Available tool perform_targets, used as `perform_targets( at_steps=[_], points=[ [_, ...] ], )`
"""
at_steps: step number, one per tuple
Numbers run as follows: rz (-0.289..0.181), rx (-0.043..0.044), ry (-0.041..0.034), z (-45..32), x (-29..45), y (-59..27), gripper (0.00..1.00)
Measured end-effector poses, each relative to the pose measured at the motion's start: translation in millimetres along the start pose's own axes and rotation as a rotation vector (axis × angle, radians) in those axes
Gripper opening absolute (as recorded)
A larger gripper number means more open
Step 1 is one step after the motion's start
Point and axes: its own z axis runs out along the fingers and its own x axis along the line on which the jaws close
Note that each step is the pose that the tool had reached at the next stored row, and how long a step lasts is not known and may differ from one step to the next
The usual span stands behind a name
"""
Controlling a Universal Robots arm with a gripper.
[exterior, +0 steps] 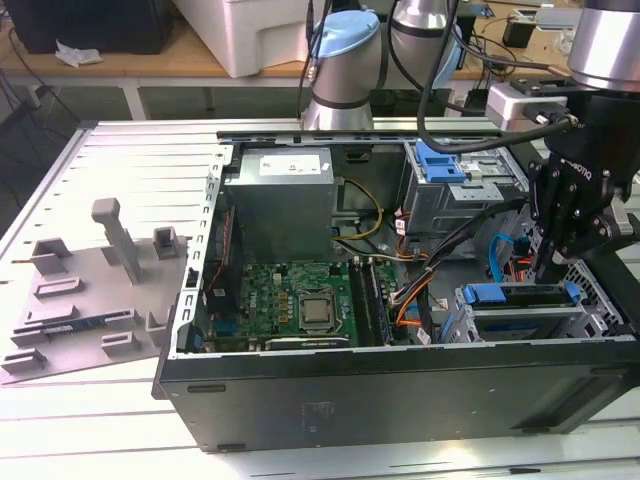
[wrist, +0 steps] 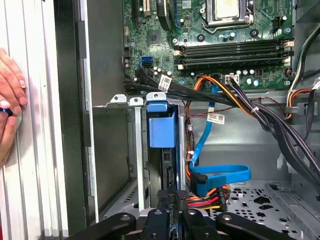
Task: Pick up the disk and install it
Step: 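Insert the disk into the insertion slot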
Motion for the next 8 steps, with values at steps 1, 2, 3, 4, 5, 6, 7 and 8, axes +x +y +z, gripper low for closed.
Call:
perform_targets(
  at_steps=[1, 2, 3, 4, 5, 6, 7, 8],
  points=[
    [-0.003, 0.0007, -0.0002, 0.4, -0.1, 0.2, 0.16],
    [-0.005, 0.0010, -0.0003, 0.6, -0.1, 0.5, 0.16],
    [-0.007, 0.0015, -0.0006, 0.9, -0.1, 1.6, 0.16],
    [-0.009, 0.0019, -0.0005, 1.0, -0.1, 1.9, 0.16],
    [-0.011, 0.0022, -0.0005, 1.1, 0.0, 2.0, 0.16],
    [-0.013, 0.0026, -0.0007, 1.4, -0.1, 2.0, 0.16],
    [-0.018, 0.0037, -0.0010, 1.8, -0.1, 2.0, 0.16],
    [-0.021, 0.0042, -0.0012, 2.0, -0.2, 2.0, 0.16]
  ],
)
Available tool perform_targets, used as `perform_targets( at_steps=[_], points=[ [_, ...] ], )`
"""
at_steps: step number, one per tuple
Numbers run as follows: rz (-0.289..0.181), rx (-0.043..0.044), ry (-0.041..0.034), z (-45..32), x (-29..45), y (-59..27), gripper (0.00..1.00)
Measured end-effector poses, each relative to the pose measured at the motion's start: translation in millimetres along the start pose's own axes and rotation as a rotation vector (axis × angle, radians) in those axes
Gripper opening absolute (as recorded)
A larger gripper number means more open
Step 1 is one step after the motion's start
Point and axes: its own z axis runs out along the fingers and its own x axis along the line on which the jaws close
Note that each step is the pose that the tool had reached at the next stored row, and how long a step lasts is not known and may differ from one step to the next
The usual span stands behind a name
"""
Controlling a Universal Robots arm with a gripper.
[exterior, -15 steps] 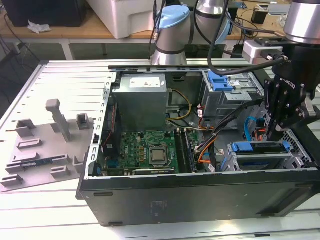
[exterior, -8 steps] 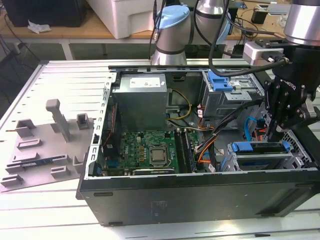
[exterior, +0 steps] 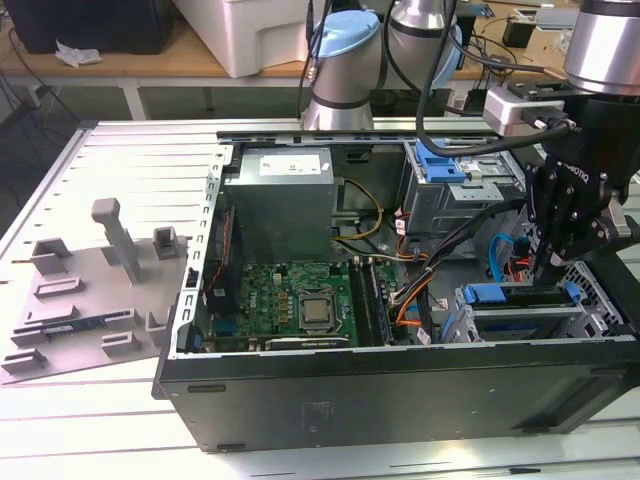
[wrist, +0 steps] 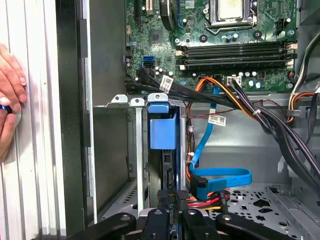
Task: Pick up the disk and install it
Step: 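Insert the disk into the insertion slot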
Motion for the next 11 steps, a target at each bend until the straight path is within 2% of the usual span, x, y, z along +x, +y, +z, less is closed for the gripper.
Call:
perform_targets(
  at_steps=[11],
  points=[
    [-0.012, 0.0023, -0.0004, 2.4, 0.8, 0.6, 0.16]
  ],
)
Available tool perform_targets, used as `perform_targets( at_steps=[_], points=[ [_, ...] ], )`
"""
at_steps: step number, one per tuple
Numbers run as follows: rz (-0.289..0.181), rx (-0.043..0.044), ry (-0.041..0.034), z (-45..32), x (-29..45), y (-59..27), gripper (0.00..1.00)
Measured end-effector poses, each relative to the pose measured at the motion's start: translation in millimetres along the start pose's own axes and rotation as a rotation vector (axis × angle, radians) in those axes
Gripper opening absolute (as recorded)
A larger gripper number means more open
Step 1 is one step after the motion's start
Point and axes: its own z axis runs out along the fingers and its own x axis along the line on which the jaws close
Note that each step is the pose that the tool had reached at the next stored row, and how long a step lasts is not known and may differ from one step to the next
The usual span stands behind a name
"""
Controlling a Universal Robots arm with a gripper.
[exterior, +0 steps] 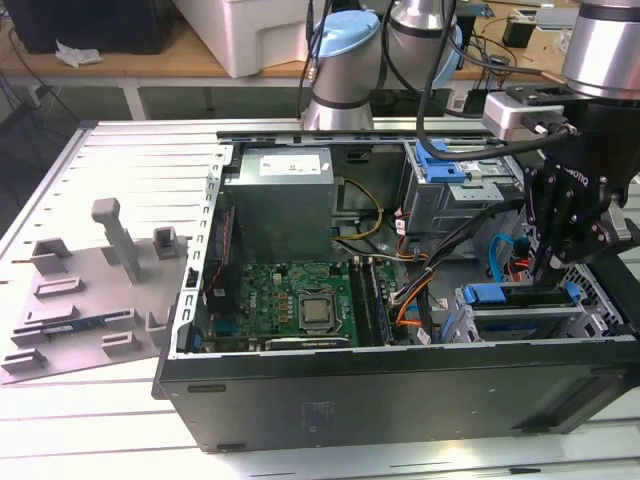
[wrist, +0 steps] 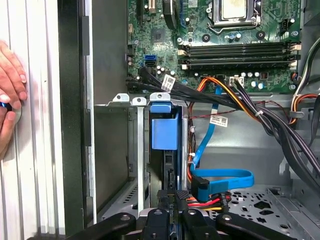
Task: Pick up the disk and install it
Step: 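Insert the disk into the insertion slot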
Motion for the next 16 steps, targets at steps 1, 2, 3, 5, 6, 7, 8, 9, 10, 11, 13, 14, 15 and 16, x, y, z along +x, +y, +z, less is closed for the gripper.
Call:
perform_targets(
  at_steps=[1, 2, 3, 5, 6, 7, 8, 9, 10, 11, 13, 14, 15, 16],
  points=[
    [0.000, 0.0000, -0.0001, 0.3, -0.1, 0.0, 0.16],
    [0.000, 0.0000, -0.0002, 0.9, -0.2, 0.1, 0.16],
    [0.000, 0.0000, -0.0001, 1.0, -0.2, 0.1, 0.16],
    [0.000, 0.0000, -0.0001, 1.2, -0.3, 0.1, 0.16],
    [0.000, 0.0000, -0.0001, 1.5, -0.3, 0.1, 0.16],
    [0.000, 0.0000, -0.0001, 1.6, -0.3, 0.1, 0.16],
    [0.000, 0.0000, -0.0001, 1.7, -0.2, 0.1, 0.16],
    [0.000, 0.0000, -0.0001, 1.8, -0.2, 0.1, 0.16],
    [0.000, 0.0000, -0.0002, 2.1, -0.2, 0.1, 0.16],
    [0.000, 0.0000, -0.0002, 2.2, -0.2, 0.1, 0.16],
    [0.000, 0.0000, -0.0001, 2.4, -0.2, 0.1, 0.16],
    [0.000, 0.0000, -0.0002, 2.6, -0.3, 0.0, 0.16],
    [0.000, 0.0000, -0.0001, 2.8, -0.3, -0.2, 0.16],
    [0.000, 0.0000, -0.0002, 3.1, -0.4, -0.3, 0.16]
  ],
)
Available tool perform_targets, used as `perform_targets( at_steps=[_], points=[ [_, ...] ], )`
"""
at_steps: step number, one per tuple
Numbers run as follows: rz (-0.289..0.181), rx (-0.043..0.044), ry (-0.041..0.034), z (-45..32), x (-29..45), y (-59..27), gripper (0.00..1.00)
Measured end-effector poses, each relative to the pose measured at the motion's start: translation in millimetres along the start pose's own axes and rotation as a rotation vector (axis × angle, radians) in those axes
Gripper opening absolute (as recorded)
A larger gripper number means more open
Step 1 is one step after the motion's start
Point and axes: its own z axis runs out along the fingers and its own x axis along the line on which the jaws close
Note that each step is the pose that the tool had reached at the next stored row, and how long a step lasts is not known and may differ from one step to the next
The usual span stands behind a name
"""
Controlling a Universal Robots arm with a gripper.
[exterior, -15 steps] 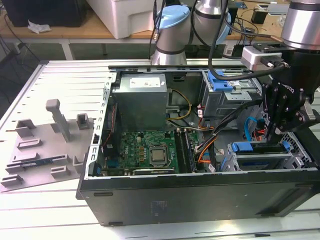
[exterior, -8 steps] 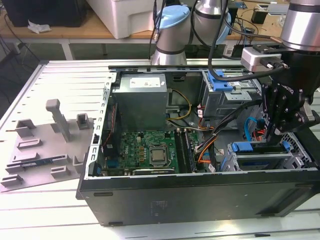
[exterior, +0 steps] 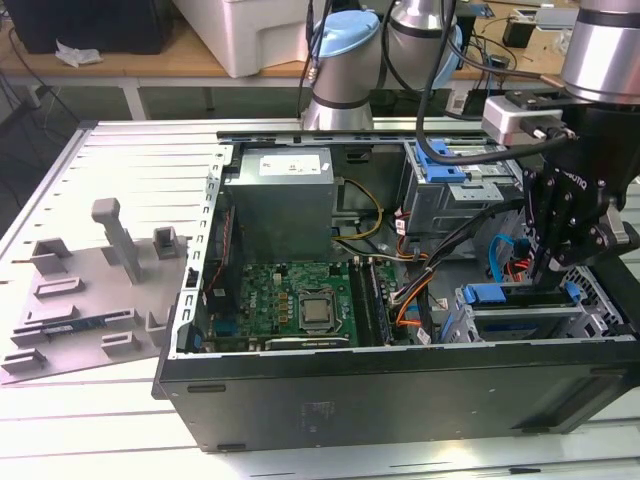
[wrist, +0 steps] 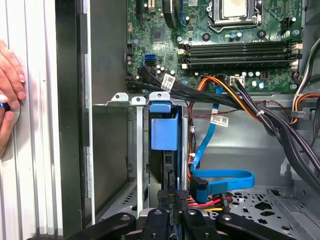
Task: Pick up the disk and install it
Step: 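Insert the disk into the insertion slot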
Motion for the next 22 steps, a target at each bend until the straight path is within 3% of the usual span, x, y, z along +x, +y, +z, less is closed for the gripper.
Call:
perform_targets(
  at_steps=[22],
  points=[
    [0.000, 0.0001, 0.0025, -0.3, 0.1, -0.1, 0.16]
  ],
)
